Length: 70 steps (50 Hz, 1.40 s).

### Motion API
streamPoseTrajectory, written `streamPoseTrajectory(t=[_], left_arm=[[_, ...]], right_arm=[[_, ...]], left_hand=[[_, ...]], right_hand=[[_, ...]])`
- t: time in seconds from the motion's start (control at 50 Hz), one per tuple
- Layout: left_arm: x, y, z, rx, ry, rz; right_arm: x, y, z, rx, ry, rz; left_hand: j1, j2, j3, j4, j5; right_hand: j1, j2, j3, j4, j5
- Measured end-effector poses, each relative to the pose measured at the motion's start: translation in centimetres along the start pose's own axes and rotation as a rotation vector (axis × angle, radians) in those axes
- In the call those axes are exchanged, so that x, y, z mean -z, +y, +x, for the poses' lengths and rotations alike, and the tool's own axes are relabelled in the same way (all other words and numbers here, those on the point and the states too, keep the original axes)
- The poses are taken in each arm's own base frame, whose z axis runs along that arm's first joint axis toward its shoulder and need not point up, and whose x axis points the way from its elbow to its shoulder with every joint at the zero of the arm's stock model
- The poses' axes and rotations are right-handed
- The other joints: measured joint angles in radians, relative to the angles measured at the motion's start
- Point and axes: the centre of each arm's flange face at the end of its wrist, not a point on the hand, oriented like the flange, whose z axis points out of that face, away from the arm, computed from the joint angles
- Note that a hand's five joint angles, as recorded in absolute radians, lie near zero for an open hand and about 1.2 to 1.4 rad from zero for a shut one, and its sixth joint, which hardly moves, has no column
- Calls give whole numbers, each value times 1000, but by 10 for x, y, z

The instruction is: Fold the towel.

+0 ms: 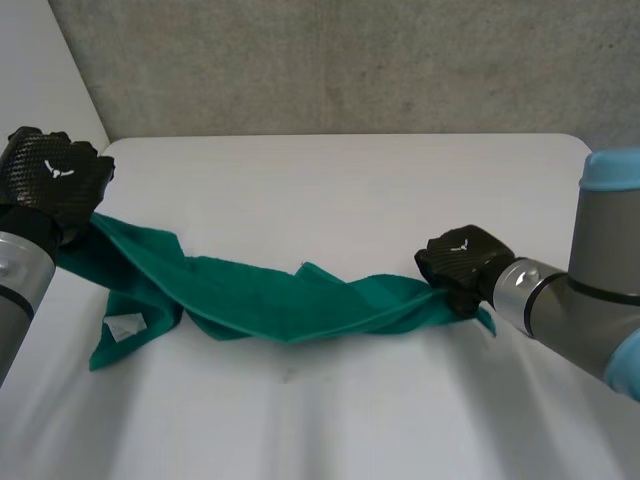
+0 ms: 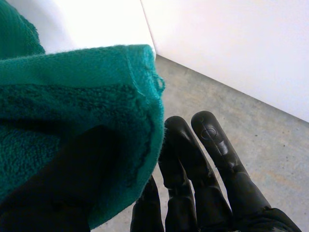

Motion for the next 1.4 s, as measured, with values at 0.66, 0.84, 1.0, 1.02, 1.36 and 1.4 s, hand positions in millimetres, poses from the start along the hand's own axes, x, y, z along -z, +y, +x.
streamPoseTrajectory(t=[0.66,0.84,1.0,1.02,1.36,1.4], left_arm=[[-39,54,19,91,35,-153],[-39,56,18,102,30,-157],[-39,56,15,101,22,-160],[-39,56,15,101,22,-160],[9,-33,-50,94,-7,-84],[18,-34,-49,92,45,-138]], right_arm=[[-6,60,10,-311,-29,-60],[-11,60,11,-297,-18,-34],[-11,43,24,-260,15,20],[-11,43,24,-260,15,20],[143,-97,84,273,233,53],[147,-94,86,318,237,-2]], left_hand=[[0,0,0,0,0],[0,0,0,0,0],[0,0,0,0,0],[0,0,0,0,0],[0,0,0,0,0],[0,0,0,0,0]], right_hand=[[-463,-554,-561,-565,-565],[-192,-239,-260,-263,-273],[-2,8,8,12,0],[-2,8,8,12,0],[-2,8,8,12,2],[-2,8,8,12,2]])
